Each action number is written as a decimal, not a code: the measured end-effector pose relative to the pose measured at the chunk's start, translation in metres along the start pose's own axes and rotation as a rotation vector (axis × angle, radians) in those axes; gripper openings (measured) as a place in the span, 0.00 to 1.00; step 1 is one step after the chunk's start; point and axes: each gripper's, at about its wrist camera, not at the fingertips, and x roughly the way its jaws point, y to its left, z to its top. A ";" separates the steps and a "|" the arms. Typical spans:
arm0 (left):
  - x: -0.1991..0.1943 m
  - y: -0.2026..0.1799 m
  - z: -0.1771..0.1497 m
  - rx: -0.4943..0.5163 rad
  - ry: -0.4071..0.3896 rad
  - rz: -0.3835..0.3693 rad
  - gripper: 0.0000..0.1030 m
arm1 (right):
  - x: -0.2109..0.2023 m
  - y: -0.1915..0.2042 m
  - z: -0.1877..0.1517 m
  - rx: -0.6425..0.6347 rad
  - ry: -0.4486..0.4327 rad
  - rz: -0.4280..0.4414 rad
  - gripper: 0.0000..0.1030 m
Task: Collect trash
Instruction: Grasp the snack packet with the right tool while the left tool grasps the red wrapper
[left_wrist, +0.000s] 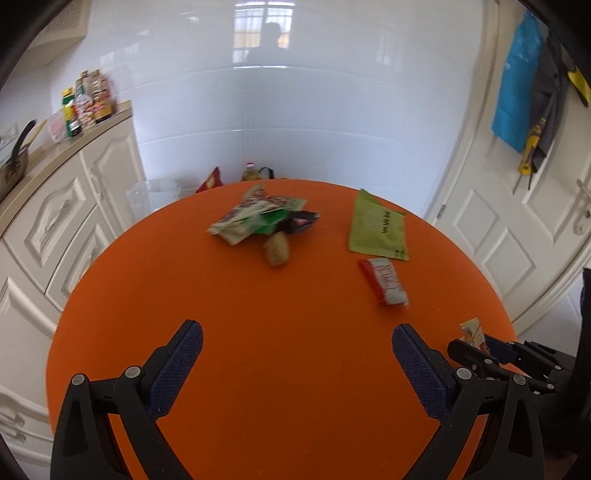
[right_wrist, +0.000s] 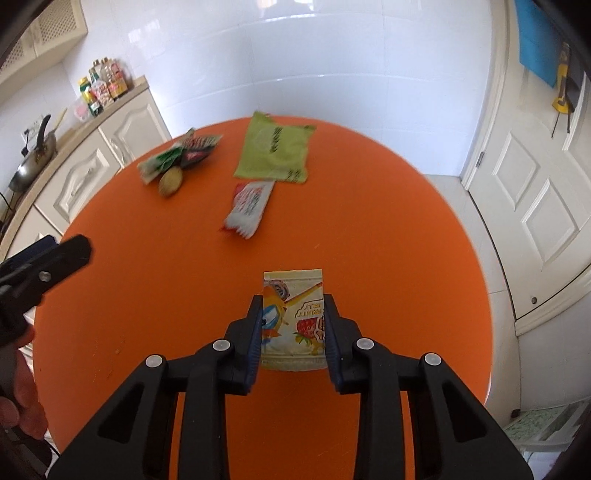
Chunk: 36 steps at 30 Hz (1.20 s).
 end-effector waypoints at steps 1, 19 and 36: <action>0.015 -0.009 0.010 0.018 0.012 -0.007 0.98 | 0.001 -0.007 0.003 0.012 -0.004 0.004 0.28; 0.187 -0.054 0.094 0.133 0.134 -0.045 0.39 | 0.004 -0.057 0.032 0.104 -0.061 0.022 0.28; 0.169 -0.030 0.073 0.080 0.070 -0.162 0.12 | -0.042 -0.042 0.006 0.102 -0.116 0.059 0.28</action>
